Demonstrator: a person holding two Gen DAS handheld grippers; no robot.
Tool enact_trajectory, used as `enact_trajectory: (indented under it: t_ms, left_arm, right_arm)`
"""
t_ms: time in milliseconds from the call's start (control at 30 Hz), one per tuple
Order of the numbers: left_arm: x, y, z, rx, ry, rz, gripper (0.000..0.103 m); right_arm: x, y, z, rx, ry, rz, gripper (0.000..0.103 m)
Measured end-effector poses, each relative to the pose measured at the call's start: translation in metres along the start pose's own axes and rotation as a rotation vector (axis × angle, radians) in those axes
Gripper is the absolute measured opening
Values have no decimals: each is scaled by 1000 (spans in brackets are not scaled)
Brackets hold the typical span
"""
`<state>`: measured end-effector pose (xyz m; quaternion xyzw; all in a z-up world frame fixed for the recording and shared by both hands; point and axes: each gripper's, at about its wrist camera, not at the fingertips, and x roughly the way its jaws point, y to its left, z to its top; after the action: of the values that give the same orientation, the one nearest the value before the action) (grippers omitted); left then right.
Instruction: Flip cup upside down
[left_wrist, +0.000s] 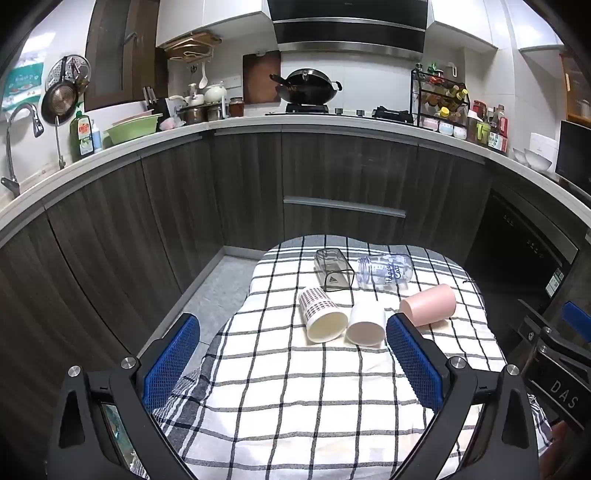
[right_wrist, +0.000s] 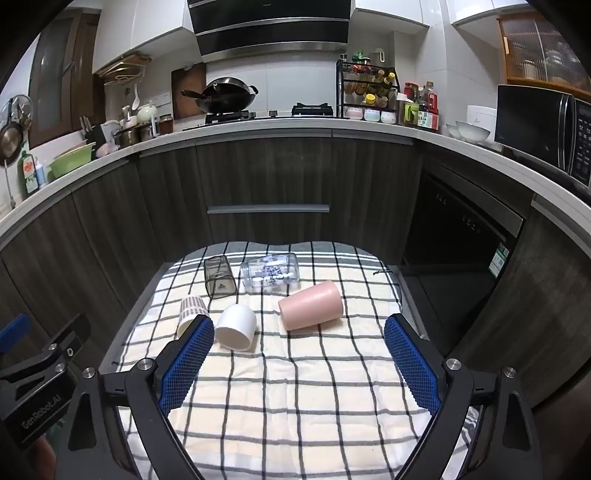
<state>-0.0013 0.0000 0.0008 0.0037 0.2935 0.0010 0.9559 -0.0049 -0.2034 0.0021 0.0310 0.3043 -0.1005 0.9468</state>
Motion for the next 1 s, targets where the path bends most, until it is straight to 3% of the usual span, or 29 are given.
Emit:
enact_trajectory:
  t_ms: [1000]
  left_arm:
    - [-7, -1, 0, 6, 1, -32, 103]
  right_arm:
    - [-4, -3, 0, 8, -1, 5, 94]
